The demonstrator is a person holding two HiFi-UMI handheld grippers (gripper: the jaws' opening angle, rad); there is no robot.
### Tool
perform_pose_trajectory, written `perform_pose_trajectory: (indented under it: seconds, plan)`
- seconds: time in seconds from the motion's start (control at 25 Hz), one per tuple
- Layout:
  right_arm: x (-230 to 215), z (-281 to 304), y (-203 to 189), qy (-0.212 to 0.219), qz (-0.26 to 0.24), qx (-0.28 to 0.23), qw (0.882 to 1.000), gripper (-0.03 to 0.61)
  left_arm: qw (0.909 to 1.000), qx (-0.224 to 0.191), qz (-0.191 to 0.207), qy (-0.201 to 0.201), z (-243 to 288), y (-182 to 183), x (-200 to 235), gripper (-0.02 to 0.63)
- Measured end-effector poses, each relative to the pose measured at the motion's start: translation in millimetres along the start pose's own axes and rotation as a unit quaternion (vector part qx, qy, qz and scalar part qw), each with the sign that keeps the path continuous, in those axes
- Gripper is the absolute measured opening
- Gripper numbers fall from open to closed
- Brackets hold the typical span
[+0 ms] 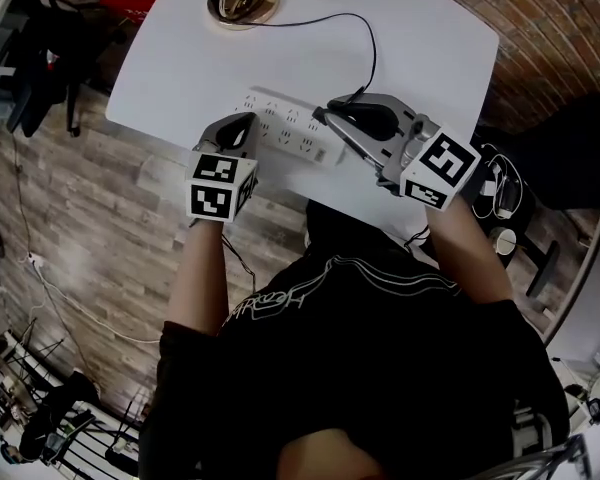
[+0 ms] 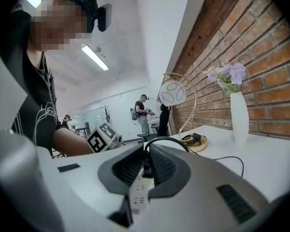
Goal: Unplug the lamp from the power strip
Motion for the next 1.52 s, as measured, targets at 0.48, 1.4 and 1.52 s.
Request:
perform_pose_trajectory:
  seconds: [0.48,1.4,1.52]
  plan:
    - [41,-34,25,-0.019,0.006,-0.027,0.999,0.015,0.9798,-0.124,-0.144,-0.060,-84,36,-47,0.003]
    - [146,-76,36,-0.020,0.021,-0.045,0.999,0.016,0.9666,-0.211,-0.096,-0.109,-201,45,-130,0.003]
    - [151,-79,37,-0.019,0.025,-0.050,0.998,0.017,0.9653,-0.217,-0.093,-0.111,-207,46,-133,0.003]
Point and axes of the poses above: the fingertips, and each gripper's own axes: z forward along the fingers, x to its left, y out of its top, the point moved 7 cm from there along -z, backward along the fingers, and after that the axes turned 3 degrees about -x, right-handed, at the moved point
